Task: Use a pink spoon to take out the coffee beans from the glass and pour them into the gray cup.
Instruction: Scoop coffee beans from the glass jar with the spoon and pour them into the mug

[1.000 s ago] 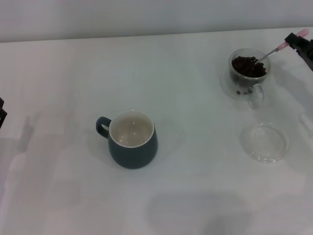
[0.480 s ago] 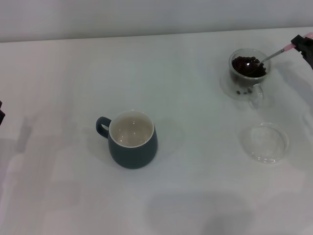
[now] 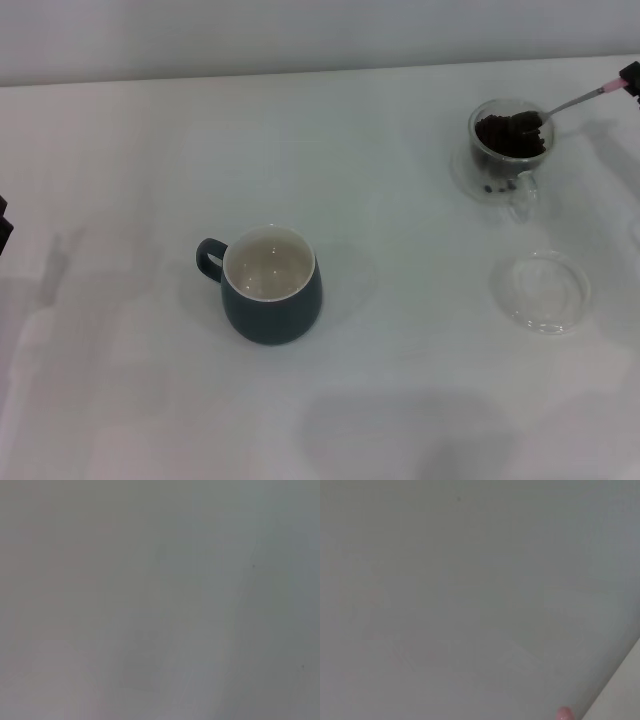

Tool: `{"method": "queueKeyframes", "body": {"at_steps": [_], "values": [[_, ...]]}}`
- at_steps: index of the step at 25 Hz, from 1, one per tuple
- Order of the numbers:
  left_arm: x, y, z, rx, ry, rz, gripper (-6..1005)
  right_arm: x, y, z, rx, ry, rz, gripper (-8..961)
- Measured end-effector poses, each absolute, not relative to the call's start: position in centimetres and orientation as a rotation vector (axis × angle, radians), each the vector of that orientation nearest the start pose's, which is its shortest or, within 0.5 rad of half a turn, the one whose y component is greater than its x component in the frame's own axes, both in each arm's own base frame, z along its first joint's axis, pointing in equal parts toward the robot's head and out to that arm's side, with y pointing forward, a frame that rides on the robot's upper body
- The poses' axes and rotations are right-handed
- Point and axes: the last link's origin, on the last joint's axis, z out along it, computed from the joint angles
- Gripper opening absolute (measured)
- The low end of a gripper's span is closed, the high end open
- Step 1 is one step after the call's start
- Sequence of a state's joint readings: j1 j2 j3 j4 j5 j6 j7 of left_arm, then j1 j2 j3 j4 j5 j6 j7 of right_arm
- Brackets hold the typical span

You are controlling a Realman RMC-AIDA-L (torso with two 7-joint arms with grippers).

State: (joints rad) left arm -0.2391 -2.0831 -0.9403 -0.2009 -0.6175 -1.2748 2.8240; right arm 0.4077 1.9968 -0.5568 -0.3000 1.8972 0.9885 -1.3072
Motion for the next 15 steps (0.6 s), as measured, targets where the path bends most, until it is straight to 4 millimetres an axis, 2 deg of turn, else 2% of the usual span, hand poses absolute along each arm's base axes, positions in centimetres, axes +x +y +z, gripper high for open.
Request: {"method": "queueKeyframes", "body": {"at_steps": [7, 15], "values": [[-35.0, 26.9, -2.1, -1.599, -0.670, -0.814, 774, 38.9, 34.4, 7.1, -1.174, 1.676, 1.319, 139], [-35.1, 27.1, -1.9, -1.577, -0.675, -0.815, 775, 37.8, 35.1, 7.1, -1.223, 1.720, 1.350, 139]]}}
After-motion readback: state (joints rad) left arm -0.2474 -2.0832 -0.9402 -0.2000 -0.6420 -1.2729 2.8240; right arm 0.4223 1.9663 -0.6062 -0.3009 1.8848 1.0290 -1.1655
